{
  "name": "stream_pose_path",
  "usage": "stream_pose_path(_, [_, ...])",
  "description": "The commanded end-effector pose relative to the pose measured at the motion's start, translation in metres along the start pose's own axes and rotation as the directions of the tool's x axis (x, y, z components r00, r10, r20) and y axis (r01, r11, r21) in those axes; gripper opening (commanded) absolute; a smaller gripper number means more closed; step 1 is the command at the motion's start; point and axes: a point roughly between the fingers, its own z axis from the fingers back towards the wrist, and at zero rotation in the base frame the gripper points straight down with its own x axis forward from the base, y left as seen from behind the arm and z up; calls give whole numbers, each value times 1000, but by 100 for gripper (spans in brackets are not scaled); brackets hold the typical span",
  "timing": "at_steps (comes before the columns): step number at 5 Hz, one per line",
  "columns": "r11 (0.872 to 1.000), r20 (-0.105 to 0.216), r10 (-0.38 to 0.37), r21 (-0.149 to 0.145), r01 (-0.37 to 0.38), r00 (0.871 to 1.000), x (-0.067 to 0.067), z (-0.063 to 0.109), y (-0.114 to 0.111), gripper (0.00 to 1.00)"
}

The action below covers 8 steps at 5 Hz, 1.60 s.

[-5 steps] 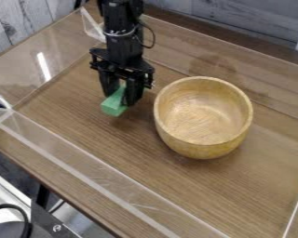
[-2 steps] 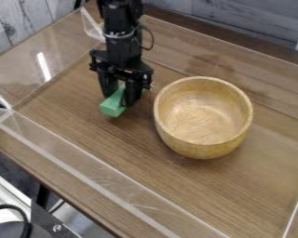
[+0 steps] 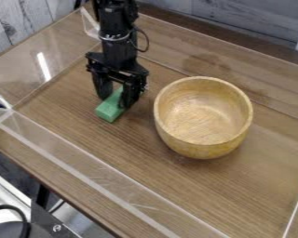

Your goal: Remove the green block from inside the brown bowl and put it on the table

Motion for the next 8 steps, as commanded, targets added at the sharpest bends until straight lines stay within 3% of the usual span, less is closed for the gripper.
stream_pose_path(1, [1000, 101, 10, 5, -11, 995, 12, 37, 4, 100])
stream_pose_path(3, [1000, 227, 11, -21, -7, 974, 15, 108, -2, 100])
stream_pose_path(4, [1000, 268, -5, -23, 12, 963, 15, 136, -8, 100])
stream_pose_path(7, [998, 178, -49, -23, 54, 983, 6, 87, -11, 100])
stream_pose_path(8, [998, 161, -49, -18, 53, 986, 5, 73, -9, 100])
